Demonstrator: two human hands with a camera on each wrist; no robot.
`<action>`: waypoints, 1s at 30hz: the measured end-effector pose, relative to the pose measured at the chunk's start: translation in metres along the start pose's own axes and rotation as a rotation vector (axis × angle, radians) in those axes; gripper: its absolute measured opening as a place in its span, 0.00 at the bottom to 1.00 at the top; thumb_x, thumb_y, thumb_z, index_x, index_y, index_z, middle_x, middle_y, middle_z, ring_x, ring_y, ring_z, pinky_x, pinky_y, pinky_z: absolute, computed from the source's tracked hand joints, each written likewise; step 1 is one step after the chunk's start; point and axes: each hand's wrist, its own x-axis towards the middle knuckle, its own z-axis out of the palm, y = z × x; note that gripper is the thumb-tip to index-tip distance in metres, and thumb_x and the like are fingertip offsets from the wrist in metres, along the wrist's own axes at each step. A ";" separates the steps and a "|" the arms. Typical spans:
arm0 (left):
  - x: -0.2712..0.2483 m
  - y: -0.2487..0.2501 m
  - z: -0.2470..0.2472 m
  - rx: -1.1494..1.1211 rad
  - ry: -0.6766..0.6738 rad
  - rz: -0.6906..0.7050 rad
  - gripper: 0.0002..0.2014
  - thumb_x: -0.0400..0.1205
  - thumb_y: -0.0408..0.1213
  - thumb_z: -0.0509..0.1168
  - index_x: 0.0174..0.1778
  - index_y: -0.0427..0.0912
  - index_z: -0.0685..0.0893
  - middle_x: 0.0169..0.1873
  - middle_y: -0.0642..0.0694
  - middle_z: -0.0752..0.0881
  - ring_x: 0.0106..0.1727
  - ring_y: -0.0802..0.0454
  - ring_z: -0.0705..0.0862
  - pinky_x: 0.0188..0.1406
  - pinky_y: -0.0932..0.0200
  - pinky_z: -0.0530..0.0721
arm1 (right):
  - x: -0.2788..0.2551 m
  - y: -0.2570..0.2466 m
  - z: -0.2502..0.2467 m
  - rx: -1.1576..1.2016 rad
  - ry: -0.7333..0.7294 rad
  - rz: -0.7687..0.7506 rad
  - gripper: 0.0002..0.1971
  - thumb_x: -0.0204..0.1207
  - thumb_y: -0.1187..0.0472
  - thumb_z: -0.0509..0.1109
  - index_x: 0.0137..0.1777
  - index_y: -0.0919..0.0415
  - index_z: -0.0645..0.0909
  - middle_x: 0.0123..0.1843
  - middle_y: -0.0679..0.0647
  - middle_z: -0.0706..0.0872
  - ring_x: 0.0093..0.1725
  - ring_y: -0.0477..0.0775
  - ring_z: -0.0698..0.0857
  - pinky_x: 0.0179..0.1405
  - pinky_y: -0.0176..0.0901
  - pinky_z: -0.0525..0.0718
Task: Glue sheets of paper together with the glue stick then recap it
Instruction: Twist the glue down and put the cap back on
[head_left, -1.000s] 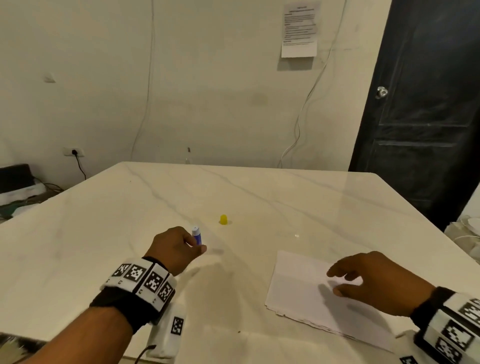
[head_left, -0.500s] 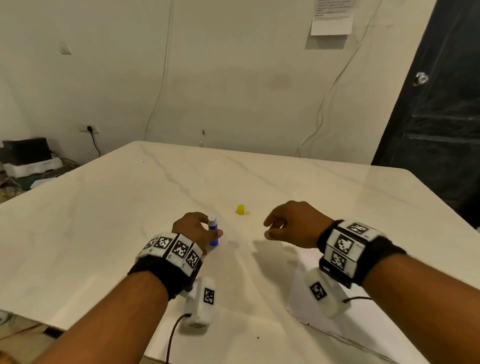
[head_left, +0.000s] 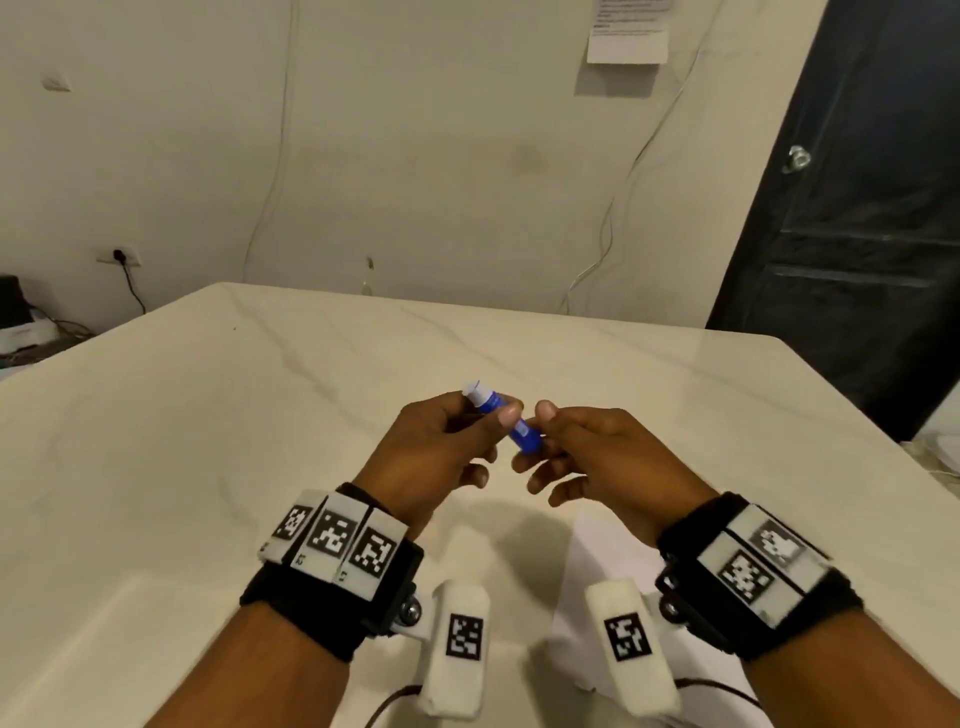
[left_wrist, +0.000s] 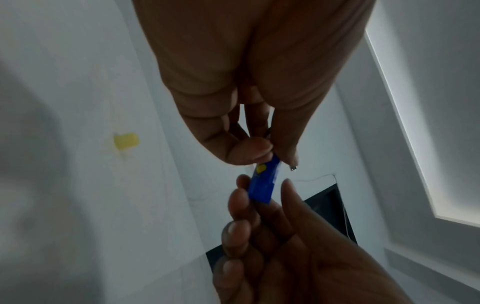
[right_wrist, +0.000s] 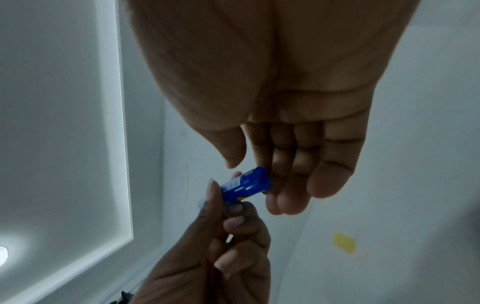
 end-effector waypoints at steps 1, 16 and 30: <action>0.003 0.000 0.009 -0.024 -0.023 0.015 0.12 0.79 0.43 0.72 0.55 0.43 0.91 0.41 0.45 0.87 0.37 0.52 0.79 0.34 0.61 0.80 | -0.005 0.002 -0.006 0.037 0.018 -0.011 0.20 0.85 0.46 0.63 0.58 0.61 0.88 0.46 0.61 0.94 0.40 0.58 0.90 0.45 0.49 0.87; 0.044 -0.049 0.083 -0.167 -0.089 0.098 0.17 0.73 0.46 0.72 0.53 0.40 0.91 0.30 0.49 0.85 0.32 0.51 0.77 0.33 0.62 0.81 | 0.004 0.075 -0.053 0.699 0.156 0.041 0.14 0.75 0.56 0.72 0.47 0.68 0.89 0.37 0.61 0.87 0.33 0.53 0.83 0.37 0.42 0.88; 0.033 -0.048 0.085 -0.035 -0.046 0.291 0.13 0.76 0.43 0.71 0.52 0.40 0.91 0.39 0.38 0.90 0.30 0.54 0.81 0.32 0.58 0.84 | 0.000 0.069 -0.049 0.663 0.122 0.044 0.21 0.80 0.48 0.66 0.49 0.67 0.88 0.34 0.61 0.85 0.29 0.54 0.81 0.30 0.43 0.86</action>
